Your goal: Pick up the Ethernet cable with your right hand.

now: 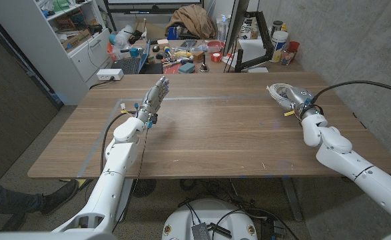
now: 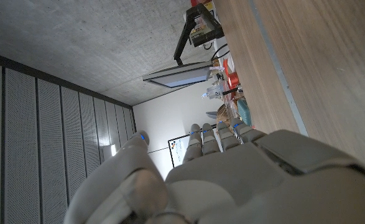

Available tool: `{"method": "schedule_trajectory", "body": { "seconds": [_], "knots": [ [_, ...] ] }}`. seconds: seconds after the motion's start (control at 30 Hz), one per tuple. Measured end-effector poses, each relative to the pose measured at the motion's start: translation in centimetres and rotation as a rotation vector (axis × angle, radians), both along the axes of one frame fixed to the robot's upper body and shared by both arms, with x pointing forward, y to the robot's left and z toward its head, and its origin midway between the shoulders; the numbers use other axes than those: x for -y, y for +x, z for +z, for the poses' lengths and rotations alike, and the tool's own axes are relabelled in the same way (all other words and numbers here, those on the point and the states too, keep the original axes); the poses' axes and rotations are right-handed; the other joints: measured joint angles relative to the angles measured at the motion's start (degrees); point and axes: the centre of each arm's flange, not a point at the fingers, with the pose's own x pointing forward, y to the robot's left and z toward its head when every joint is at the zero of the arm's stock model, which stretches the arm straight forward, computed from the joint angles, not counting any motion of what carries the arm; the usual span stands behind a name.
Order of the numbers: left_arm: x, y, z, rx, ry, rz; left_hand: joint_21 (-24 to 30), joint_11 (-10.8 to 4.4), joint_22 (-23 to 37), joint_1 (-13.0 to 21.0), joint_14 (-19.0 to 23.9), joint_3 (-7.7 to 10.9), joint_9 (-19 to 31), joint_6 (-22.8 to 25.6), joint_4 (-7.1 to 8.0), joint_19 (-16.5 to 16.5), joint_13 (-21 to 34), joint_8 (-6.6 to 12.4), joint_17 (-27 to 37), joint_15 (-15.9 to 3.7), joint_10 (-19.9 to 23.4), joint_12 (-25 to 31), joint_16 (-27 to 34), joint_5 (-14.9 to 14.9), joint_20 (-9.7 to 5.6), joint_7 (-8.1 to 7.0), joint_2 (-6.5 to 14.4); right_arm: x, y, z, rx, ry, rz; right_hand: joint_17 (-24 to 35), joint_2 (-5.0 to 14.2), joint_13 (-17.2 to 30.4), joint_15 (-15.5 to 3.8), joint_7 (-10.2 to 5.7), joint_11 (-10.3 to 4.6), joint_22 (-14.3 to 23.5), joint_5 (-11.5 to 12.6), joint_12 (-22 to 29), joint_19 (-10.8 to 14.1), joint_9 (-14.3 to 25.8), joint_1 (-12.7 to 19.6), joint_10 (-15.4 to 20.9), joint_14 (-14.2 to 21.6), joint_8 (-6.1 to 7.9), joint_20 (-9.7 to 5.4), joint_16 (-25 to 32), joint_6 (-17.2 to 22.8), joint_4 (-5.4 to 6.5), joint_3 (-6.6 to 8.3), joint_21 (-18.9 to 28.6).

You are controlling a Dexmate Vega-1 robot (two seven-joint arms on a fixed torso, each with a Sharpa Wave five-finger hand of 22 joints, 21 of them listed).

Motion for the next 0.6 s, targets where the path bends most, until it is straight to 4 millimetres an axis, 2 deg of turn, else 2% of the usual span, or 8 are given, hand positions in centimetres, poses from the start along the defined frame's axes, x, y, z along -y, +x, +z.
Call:
{"method": "schedule_trajectory", "body": {
  "seconds": [0.47,0.6],
  "knots": [
    [-0.1,0.0,0.0,0.005,-0.002,-0.004,0.0,0.00,0.0,0.0,0.0,0.00,0.0,0.0,0.00,0.0,0.0,0.00,0.0,0.00,0.0,0.0,0.0,0.0,0.00,0.00,0.0,-0.4,-1.2,1.2,0.034,-0.006,0.012,0.0,0.10,0.3,0.00,0.00,0.01,0.0,-0.2,0.1,0.0,0.2,-0.1,0.0,0.0,-0.22,-0.01,-0.3,0.0,0.09,-0.39,0.2],
    [-0.1,0.0,0.0,0.005,-0.003,-0.004,0.0,0.00,0.0,0.0,0.0,0.00,0.0,0.0,0.00,0.0,0.0,0.00,0.0,0.00,0.0,0.0,0.0,0.0,0.00,0.00,0.0,-0.5,-1.6,1.5,0.045,-0.013,0.012,0.0,0.10,0.3,-0.21,-0.01,0.01,0.0,-0.2,0.1,-0.7,0.3,-0.1,0.0,-0.2,-0.27,0.11,-0.5,0.0,0.09,-0.39,0.2]
  ]
}}
